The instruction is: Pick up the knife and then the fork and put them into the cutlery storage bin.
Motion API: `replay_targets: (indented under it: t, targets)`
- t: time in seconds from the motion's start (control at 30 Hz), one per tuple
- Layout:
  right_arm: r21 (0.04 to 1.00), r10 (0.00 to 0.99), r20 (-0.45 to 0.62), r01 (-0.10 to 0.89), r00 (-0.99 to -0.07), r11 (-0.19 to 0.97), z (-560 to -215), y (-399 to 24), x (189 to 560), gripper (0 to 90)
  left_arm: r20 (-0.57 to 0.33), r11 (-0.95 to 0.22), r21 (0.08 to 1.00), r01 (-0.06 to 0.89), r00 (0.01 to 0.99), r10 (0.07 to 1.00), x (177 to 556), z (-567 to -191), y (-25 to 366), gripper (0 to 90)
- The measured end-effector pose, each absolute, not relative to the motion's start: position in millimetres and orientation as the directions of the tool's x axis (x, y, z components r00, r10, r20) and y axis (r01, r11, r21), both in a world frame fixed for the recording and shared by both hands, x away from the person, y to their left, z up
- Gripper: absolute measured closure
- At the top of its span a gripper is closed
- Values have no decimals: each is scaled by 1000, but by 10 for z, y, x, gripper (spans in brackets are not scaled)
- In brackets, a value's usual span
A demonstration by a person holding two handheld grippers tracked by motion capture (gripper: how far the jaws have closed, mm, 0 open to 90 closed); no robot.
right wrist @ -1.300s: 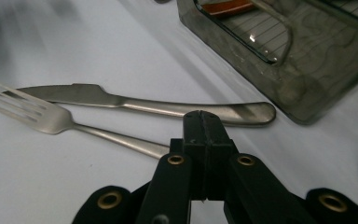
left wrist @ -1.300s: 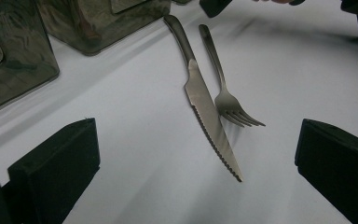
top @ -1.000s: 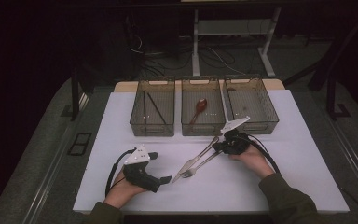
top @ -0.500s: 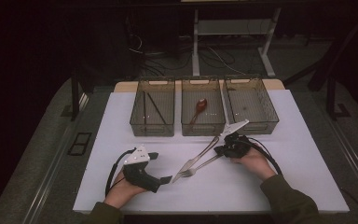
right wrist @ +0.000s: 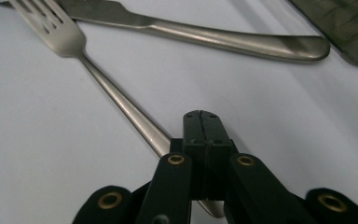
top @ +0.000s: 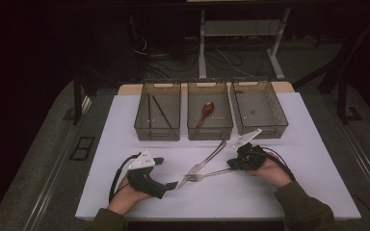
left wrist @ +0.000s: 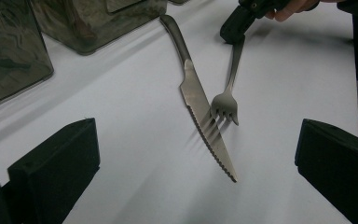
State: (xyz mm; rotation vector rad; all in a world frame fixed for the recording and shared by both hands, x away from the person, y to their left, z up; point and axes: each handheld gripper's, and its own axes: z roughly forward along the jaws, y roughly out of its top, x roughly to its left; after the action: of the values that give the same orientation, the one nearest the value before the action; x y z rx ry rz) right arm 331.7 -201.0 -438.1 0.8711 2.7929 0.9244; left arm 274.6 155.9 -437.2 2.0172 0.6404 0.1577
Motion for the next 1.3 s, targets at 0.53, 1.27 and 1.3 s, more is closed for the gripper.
replay_targets:
  t: [0.53,1.27,1.3]
  targets:
    - [520,462,108,446,-880,728,-4349,-2077,3089,889,-148,-388,844,371,855,496,2739,-4370,1549,0]
    - [444,279,35,265,-960,856,-4113,-1672,3091,704,-143,-407,837,366,864,483,2739,-4381,1524,0]
    - [430,269,37,258,-963,865,-4112,-1620,3089,704,-141,-410,837,364,865,481,2738,-4382,1522,0]
